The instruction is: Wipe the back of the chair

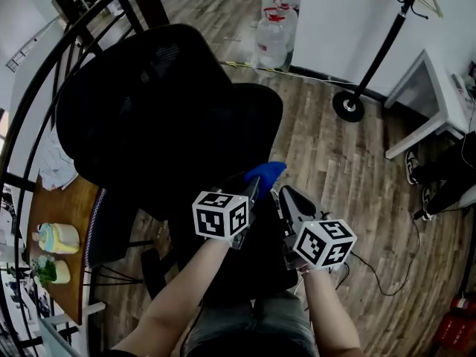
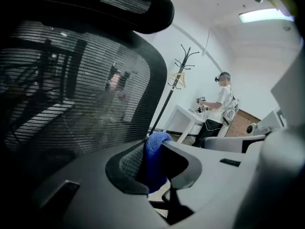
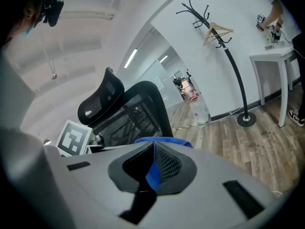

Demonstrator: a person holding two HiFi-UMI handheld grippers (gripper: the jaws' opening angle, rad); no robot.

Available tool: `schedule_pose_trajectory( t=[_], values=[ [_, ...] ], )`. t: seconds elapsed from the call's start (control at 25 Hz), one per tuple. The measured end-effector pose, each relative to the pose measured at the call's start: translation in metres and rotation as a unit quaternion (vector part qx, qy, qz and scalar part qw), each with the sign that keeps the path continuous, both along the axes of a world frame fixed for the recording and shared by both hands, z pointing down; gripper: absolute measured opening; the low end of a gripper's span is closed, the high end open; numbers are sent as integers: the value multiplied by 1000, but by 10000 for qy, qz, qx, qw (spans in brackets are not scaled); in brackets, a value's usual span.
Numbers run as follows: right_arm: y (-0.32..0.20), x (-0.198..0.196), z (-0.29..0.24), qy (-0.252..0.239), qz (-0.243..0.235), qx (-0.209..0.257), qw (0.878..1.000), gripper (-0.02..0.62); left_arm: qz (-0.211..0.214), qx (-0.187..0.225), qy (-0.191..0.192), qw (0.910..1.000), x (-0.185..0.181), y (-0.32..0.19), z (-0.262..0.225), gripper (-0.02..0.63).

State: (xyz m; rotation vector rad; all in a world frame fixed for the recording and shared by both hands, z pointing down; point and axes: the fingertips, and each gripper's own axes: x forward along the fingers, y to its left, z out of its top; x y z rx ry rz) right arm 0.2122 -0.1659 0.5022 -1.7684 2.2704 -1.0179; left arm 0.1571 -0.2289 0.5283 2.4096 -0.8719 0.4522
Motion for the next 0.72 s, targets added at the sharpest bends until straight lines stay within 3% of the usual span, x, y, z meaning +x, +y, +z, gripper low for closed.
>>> schedule_pose_trajectory(
  t=[0.36,0.72],
  values=[
    [-12,-5,24,-114,-92,-274,9995,29,-38,-156,-147,9998,7,-19,26,66],
    [-30,-35,30,-99,-431,-356,9984,29,-418,-385,-86,9983,-23,-34,41,66]
  ],
)
